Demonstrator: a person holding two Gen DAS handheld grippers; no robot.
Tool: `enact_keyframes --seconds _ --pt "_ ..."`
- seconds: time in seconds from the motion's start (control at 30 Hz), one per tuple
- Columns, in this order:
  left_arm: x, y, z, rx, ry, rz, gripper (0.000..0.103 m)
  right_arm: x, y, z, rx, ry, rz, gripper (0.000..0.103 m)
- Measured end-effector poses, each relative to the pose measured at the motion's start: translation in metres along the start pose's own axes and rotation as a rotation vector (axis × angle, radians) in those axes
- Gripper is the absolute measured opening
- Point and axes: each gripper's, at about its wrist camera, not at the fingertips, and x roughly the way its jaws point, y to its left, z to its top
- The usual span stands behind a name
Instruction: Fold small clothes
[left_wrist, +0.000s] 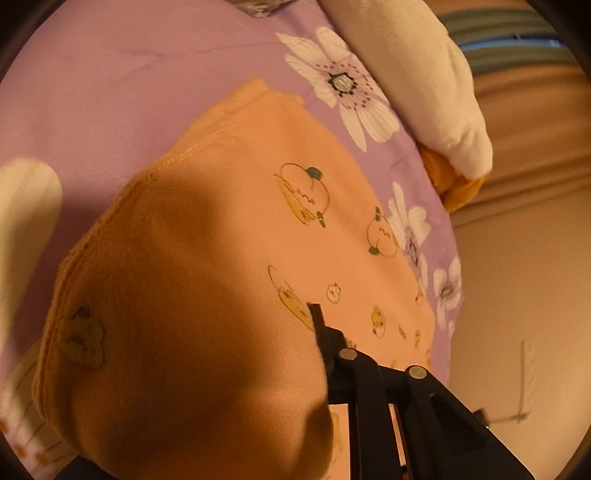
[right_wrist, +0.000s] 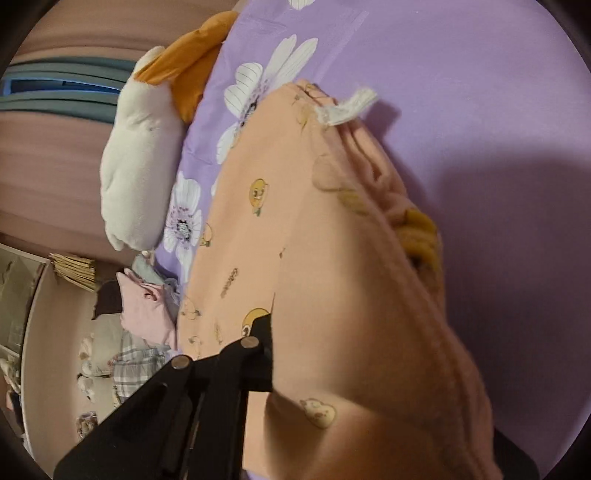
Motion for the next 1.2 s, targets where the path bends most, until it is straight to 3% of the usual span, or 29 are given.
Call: enact_keyframes --seconds 0.1,0.2,0.33,0.4,0.43,0.47,0.5,0.57,0.67,0.73,0.8,0.87,0.93,1.03,1.13,1.2 --pt "-0.028 -0.015 -0.013 0.093 -0.017 0.079 0.013 -0.019 0.003 0.003 0.001 0.035 0.062 0.007" --pt "-0.063 -0.023 -0.038 0.132 0.006 0.072 0.013 -0.052 0.013 -0.005 -0.062 0.056 0.104 0.008" --pt "-0.102 -0.019 -0.091 0.256 0.035 0.077 0.014 -0.109 0.013 -0.040 -0.226 0.090 0.062 0.008" --pt "-0.099 -0.003 -0.118 0.298 0.089 0.141 0.017 -0.133 -0.012 -0.064 -0.265 0.137 0.027 0.009" --pt "-0.093 0.011 -0.127 0.295 0.137 0.198 0.019 -0.135 -0.023 -0.072 -0.286 0.164 -0.024 0.010" --pt "-0.093 0.023 -0.129 0.279 0.142 0.161 0.019 -0.135 -0.039 -0.083 -0.309 0.202 -0.126 0.009" --pt "-0.100 0.031 -0.125 0.255 0.127 0.104 0.019 -0.137 -0.056 -0.088 -0.306 0.222 -0.153 0.006" --pt "-0.110 0.040 -0.113 0.182 0.154 0.106 0.019 -0.149 -0.072 -0.083 -0.253 0.232 -0.082 0.008" --pt "-0.136 0.045 -0.087 0.104 0.152 0.144 0.023 -0.176 -0.071 -0.063 -0.225 0.216 -0.158 0.021" --pt "-0.165 0.045 -0.072 0.109 0.058 0.184 0.029 -0.203 -0.058 -0.053 -0.288 0.101 -0.212 0.022" --pt "-0.193 0.042 -0.056 0.110 -0.115 0.166 0.046 -0.223 -0.043 -0.042 -0.355 0.015 -0.226 0.025" --pt "-0.203 0.043 -0.047 0.148 -0.174 0.058 0.061 -0.226 -0.032 -0.026 -0.370 -0.010 -0.176 0.046" --pt "-0.180 0.041 -0.025 0.160 -0.114 0.013 0.063 -0.208 -0.025 -0.008 -0.346 0.012 -0.124 0.060" --pt "-0.133 0.037 -0.004 0.115 -0.014 0.023 0.063 -0.165 -0.023 0.017 -0.329 0.022 -0.087 0.059" --pt "-0.098 0.031 0.003 0.116 0.071 -0.019 0.063 -0.126 -0.023 0.032 -0.293 0.043 -0.079 0.052" --pt "-0.079 0.025 0.006 0.127 0.103 -0.099 0.063 -0.102 -0.024 0.035 -0.288 0.093 -0.084 0.036"
